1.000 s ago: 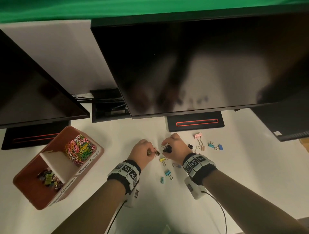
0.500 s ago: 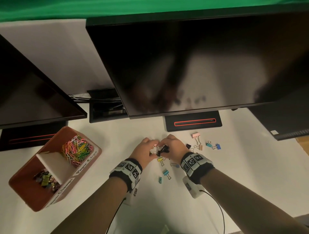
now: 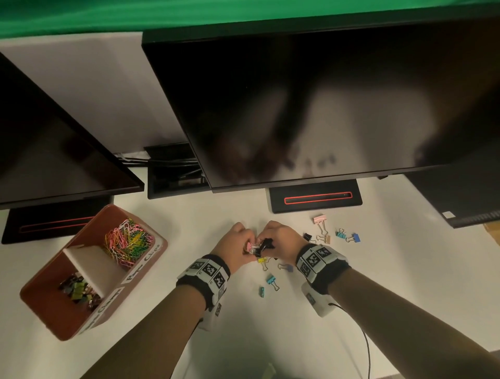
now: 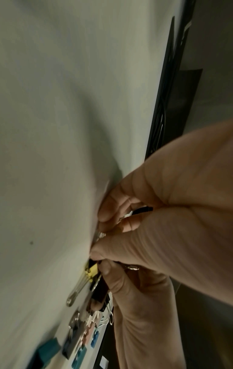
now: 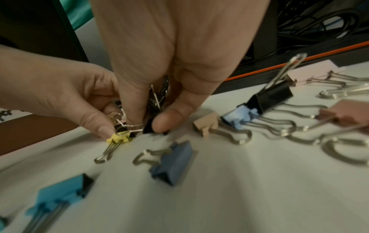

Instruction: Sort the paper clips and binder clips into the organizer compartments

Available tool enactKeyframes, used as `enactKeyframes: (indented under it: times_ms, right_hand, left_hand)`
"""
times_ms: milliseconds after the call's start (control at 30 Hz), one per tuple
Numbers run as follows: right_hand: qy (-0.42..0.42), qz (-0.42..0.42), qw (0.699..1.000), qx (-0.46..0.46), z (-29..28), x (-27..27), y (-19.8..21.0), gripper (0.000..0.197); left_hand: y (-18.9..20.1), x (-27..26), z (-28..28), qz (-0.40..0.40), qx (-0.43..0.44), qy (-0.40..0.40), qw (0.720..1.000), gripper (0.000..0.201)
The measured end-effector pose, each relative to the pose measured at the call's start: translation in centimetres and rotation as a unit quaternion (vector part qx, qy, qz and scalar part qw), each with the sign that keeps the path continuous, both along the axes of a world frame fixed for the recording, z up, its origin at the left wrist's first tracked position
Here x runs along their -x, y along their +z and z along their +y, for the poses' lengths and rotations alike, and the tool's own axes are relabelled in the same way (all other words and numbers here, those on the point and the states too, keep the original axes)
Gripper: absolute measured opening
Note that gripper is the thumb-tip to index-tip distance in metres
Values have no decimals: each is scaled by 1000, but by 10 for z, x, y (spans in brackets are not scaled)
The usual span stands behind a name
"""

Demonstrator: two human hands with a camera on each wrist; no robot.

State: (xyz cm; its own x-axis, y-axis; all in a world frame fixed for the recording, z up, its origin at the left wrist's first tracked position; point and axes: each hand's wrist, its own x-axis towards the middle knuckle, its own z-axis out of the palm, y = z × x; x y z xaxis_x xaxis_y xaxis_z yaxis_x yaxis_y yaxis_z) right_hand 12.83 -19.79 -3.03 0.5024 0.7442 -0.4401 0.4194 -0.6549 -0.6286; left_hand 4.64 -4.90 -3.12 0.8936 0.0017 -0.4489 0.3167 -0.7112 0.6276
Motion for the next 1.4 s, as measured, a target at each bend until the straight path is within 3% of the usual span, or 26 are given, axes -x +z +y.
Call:
enactKeyframes:
  times_ms: [500,767,933,1067,1200,1333,1400]
  right_hand:
    - [-42,29,998,-27,5,3,-1,25]
    - [-101,152,980,-78,21,18,12,23]
    - [-102,213,962,-135,44,30,35,24]
    - [-97,175,963,-180,75,37,56,23]
    - [-29,118,972,-201,129,65,80,27]
    - [50,62,975,-209,197,117,98,29]
    - [78,37,975,-206,225,141,103,31]
  left_hand:
    - [-5,22,5,-76,54,34,995,18]
    - [1,45,16,-53,143,168,974,25]
    - [22,72,33,-111,149,222,957,16]
    - [61,108,68,-167,126,270,940,22]
    - [96,157,117,-200,65,359,909,22]
    - [102,206,164,-176,27,450,875,18]
    - [94,223,180,-171,64,492,851,14]
